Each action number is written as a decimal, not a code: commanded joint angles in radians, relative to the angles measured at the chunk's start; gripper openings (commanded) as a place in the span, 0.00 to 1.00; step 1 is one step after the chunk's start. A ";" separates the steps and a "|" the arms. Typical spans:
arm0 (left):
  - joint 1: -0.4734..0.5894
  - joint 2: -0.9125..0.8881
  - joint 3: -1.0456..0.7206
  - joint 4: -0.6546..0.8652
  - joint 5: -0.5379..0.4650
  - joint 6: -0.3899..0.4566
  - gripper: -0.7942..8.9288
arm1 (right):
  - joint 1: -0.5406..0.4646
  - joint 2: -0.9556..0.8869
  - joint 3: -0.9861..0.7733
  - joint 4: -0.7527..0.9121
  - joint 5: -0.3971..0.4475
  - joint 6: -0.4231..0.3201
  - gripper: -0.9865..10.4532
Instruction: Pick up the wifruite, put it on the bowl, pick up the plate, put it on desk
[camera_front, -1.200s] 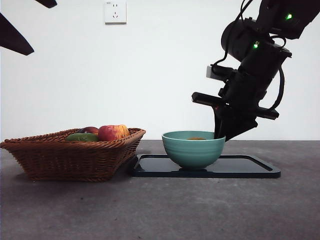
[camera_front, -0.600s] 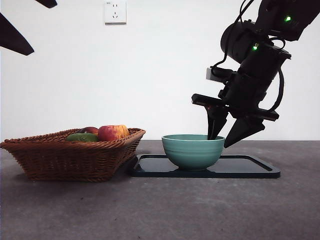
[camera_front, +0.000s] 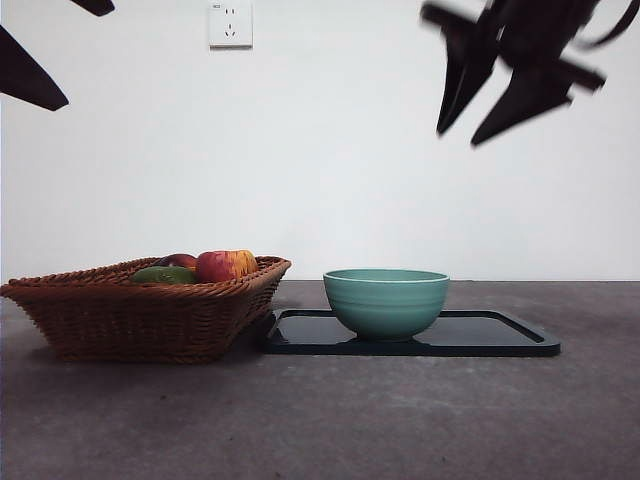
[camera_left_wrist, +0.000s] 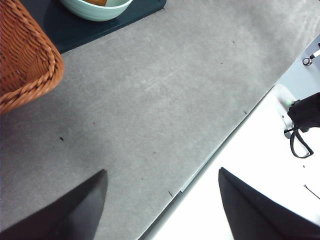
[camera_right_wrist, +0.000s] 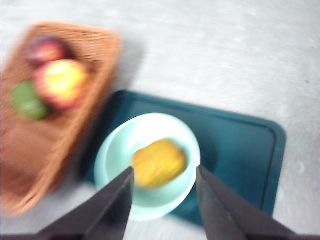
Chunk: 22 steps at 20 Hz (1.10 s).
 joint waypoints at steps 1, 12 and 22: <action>-0.005 0.005 0.008 0.009 0.004 0.022 0.44 | 0.023 -0.079 0.018 -0.096 -0.006 -0.047 0.26; -0.005 0.005 0.008 0.015 0.004 0.029 0.44 | 0.155 -0.445 -0.119 -0.320 -0.006 -0.082 0.26; -0.005 0.005 0.008 0.015 0.004 0.029 0.44 | 0.245 -0.636 -0.378 -0.289 -0.061 -0.074 0.26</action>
